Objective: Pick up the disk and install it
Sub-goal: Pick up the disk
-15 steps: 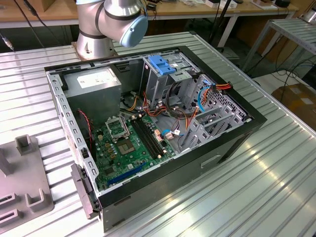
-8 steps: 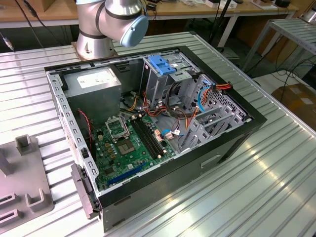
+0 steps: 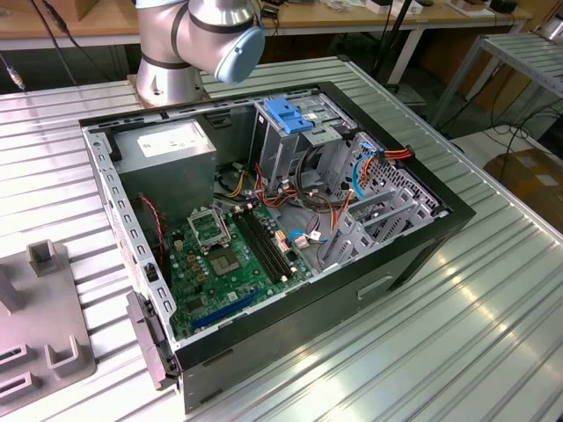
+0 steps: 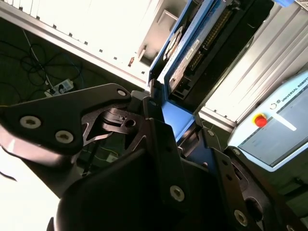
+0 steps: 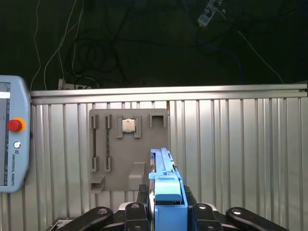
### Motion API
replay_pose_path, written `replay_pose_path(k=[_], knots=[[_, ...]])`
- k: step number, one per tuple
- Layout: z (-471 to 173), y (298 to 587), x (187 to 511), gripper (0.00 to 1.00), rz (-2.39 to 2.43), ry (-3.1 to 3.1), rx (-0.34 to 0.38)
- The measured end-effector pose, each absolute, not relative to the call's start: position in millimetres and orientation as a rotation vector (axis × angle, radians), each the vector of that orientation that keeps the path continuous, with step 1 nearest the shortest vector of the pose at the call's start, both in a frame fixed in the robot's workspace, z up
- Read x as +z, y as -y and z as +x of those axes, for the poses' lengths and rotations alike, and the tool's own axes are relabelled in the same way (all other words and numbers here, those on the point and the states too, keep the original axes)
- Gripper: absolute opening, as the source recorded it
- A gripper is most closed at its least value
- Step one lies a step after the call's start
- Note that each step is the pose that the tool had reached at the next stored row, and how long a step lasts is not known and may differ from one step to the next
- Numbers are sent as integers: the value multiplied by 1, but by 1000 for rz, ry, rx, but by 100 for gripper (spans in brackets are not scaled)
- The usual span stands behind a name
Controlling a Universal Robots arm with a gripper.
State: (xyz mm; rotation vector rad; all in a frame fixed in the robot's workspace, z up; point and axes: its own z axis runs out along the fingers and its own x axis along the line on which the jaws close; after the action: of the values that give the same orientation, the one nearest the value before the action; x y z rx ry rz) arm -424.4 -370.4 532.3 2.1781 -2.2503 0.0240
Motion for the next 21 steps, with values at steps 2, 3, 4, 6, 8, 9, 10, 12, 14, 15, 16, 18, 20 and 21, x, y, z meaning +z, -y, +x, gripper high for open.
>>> replay_pose_path(k=[2,3,4,6,8,9,10,12,14,15,16,18,20,21], knots=[[-420,370,532,37,2178,2250,24],[-419,370,532,37,2178,2250,24],[-417,370,532,37,2178,2250,24],[-414,370,532,37,2178,2250,24],[-410,370,532,37,2178,2250,24],[-409,370,532,37,2178,2250,24],[-408,370,532,37,2178,2250,24],[-404,370,532,37,2178,2250,24],[-400,370,532,37,2178,2250,24],[-398,370,532,37,2178,2250,24],[-397,370,532,37,2178,2250,24],[-393,370,532,37,2178,2250,24],[-389,370,532,37,2178,2250,24],[-388,370,532,37,2178,2250,24]])
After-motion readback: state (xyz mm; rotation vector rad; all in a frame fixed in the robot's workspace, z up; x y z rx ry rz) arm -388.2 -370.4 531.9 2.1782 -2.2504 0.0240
